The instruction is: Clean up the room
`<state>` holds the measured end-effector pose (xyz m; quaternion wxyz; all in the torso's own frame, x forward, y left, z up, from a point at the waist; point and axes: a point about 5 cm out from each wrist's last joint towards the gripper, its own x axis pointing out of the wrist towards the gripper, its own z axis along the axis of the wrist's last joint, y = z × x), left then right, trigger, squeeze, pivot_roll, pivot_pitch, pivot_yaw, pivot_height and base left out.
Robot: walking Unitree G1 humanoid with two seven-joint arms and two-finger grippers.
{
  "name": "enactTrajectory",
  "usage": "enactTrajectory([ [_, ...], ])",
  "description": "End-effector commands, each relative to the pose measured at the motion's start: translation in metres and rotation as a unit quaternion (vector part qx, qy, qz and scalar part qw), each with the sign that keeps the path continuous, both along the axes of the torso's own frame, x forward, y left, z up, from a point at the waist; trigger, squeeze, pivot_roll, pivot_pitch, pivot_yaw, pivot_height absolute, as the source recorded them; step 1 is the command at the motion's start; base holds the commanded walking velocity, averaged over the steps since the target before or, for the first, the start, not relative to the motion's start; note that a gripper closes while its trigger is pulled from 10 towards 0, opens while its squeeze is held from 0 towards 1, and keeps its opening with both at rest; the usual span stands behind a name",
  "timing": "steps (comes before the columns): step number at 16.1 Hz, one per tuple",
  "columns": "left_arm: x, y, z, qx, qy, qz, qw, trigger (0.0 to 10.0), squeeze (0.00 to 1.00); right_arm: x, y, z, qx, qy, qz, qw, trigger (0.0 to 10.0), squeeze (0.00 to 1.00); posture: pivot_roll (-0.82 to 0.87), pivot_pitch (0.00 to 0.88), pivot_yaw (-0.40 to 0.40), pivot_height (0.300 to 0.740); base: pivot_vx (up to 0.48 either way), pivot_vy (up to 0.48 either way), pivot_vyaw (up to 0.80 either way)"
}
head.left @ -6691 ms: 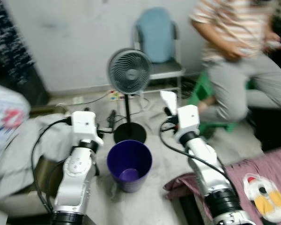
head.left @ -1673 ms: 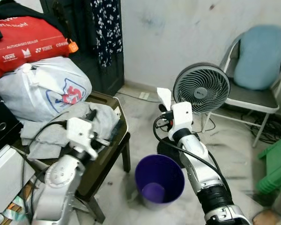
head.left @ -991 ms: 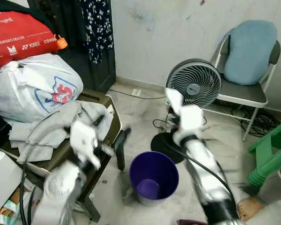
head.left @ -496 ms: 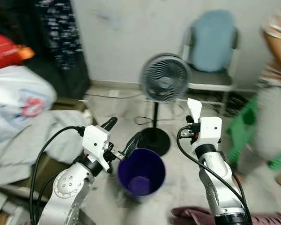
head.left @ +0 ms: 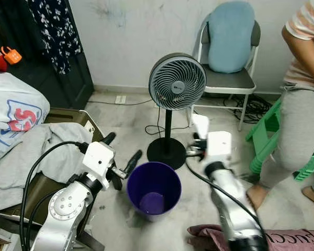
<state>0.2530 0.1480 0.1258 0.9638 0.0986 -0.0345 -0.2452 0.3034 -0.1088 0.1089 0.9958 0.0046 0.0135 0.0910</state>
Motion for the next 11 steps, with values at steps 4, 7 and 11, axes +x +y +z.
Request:
enactTrajectory([
  [4,0.0047,-0.0018,-0.0055,0.031,-0.007,0.039,0.999,10.0,0.0,0.0029,0.0071,-0.0013,-0.004,0.005,0.014,1.0,10.0,0.0,-0.01,0.121,0.013,0.74,0.0,0.0,0.0],
  [7,0.0042,-0.0064,-0.0048,0.021,-0.008,0.026,0.999,10.0,0.0,0.0055,0.0045,-0.0008,-0.006,0.002,0.013,1.0,10.0,0.0,-0.01,0.115,0.013,0.74,0.0,0.0,0.0],
  [11,0.0045,-0.0074,-0.001,0.012,-0.011,0.016,1.0,10.0,0.0,0.0065,0.0043,-0.0008,-0.007,0.001,0.013,1.0,10.0,0.0,-0.01,0.108,0.012,0.74,0.0,0.0,0.0],
])
